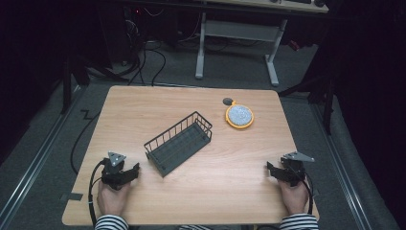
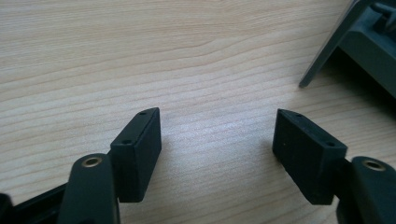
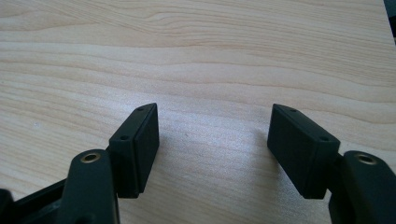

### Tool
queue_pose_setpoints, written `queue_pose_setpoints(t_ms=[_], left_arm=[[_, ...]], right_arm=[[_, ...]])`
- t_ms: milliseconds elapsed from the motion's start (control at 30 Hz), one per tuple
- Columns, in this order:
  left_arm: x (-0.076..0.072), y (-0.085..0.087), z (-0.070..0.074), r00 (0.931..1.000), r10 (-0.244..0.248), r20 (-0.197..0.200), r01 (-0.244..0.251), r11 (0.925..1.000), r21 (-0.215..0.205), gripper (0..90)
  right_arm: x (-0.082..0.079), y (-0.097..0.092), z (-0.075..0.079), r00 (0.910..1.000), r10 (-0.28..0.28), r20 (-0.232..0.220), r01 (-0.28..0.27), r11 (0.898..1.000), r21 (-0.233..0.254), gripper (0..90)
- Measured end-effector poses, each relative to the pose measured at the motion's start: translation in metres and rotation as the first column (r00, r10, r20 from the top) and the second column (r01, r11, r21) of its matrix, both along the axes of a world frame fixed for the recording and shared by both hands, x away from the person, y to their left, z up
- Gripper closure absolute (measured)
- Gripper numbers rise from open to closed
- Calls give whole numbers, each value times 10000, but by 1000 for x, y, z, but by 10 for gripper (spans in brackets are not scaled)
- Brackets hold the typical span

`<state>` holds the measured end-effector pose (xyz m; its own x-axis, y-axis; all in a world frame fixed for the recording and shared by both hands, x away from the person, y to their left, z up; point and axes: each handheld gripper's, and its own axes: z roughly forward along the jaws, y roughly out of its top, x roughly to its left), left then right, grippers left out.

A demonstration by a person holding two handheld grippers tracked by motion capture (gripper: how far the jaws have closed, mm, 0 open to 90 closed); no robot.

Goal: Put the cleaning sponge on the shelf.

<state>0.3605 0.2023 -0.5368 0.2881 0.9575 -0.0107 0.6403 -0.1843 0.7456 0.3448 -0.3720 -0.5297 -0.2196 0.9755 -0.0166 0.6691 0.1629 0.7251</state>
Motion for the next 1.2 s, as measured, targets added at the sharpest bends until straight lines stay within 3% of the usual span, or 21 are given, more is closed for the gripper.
queue_pose_setpoints(t_ms=[767, 1200], left_arm=[[-1, 2, 0, 9999, 91, -52, -92, 9997, -243, 309], [-7, 16, 4, 9995, 276, -175, -296, 9916, -1257, 387]], right_arm=[[0, 0, 0, 10000, 3, -1, -3, 10000, -2, 340], [0, 0, 0, 10000, 14, -5, -14, 10000, 4, 336]])
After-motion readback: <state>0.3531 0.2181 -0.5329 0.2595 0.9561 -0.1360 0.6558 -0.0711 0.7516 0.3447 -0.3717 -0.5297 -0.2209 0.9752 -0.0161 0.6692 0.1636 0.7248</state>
